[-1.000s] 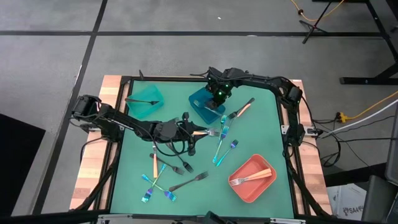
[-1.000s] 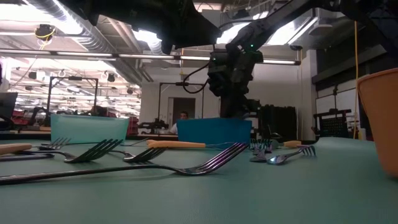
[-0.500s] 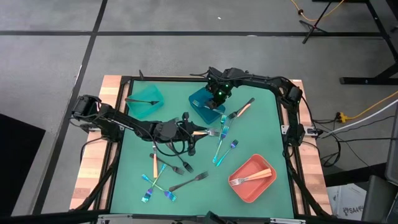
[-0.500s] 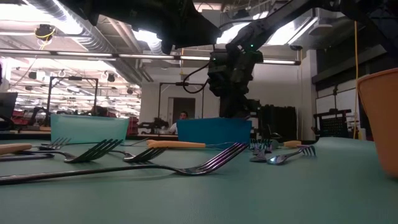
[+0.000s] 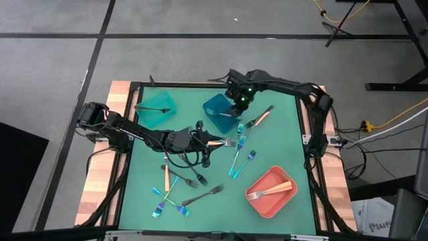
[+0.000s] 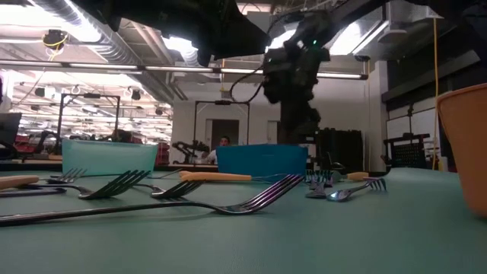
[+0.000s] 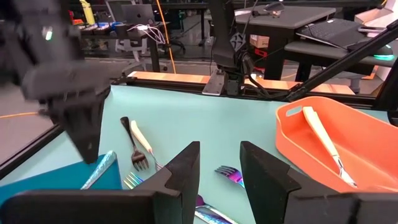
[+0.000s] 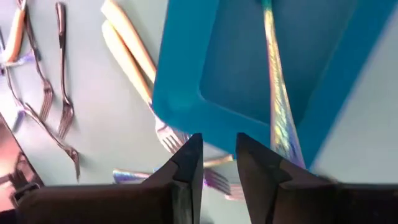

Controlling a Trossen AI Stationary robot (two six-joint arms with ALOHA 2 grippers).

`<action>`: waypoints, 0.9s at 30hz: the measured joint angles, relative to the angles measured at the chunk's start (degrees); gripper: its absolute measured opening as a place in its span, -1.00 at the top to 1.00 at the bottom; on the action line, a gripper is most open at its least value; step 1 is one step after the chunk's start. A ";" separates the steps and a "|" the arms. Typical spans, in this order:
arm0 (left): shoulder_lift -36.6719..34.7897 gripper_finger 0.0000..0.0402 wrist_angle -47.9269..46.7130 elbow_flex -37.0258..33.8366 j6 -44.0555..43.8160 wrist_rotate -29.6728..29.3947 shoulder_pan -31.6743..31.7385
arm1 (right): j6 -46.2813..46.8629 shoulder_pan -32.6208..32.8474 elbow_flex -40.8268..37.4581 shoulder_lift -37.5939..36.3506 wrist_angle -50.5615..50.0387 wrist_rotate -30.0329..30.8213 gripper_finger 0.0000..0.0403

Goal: Sort silverware by color (type)
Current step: Put the black fork into the green bin

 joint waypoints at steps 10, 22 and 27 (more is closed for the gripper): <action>0.00 0.46 1.39 0.04 0.06 -4.50 0.01 | -5.06 0.07 0.00 -15.80 -6.23 3.44 0.58; -0.50 0.46 0.54 0.04 0.04 -5.53 2.86 | -7.30 9.63 0.00 -36.26 -7.19 21.89 0.58; -3.17 0.46 -4.69 0.09 -0.08 -5.44 4.69 | -7.28 15.62 -0.91 -41.86 -6.83 27.84 0.58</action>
